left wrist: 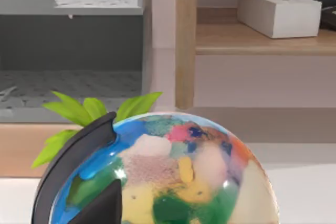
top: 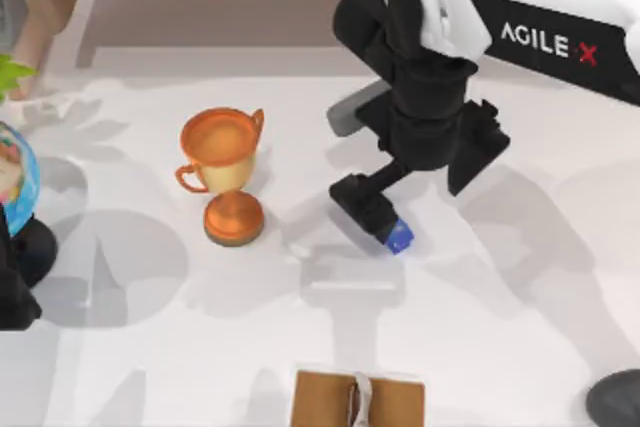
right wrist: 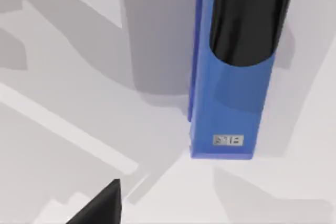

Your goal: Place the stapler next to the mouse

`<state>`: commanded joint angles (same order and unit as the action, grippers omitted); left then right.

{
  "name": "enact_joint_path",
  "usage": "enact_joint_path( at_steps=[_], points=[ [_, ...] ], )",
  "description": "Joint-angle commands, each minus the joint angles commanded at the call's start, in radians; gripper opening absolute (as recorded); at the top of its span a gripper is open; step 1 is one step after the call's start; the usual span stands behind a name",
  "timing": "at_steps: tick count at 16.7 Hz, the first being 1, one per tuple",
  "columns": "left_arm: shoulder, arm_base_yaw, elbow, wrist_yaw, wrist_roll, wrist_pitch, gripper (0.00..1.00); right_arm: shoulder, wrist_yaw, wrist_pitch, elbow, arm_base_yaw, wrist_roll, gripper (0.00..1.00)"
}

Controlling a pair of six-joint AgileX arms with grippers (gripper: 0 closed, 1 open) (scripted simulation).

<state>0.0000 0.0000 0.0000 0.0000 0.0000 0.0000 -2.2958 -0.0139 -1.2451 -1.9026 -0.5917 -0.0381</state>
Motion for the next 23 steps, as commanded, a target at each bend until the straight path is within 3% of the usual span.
enact_joint_path(
  at_steps=[6, 23],
  points=[
    [0.0, 0.0, 0.0, 0.0, 0.0, 0.0, 1.0, -0.114, 0.01, -0.031, -0.213, -0.019, 0.043, 1.0],
    [0.0, 0.0, 0.0, 0.0, 0.0, 0.0, 1.0, -0.149, 0.01, 0.141, -0.076, -0.02, 0.045, 1.0]
  ],
)
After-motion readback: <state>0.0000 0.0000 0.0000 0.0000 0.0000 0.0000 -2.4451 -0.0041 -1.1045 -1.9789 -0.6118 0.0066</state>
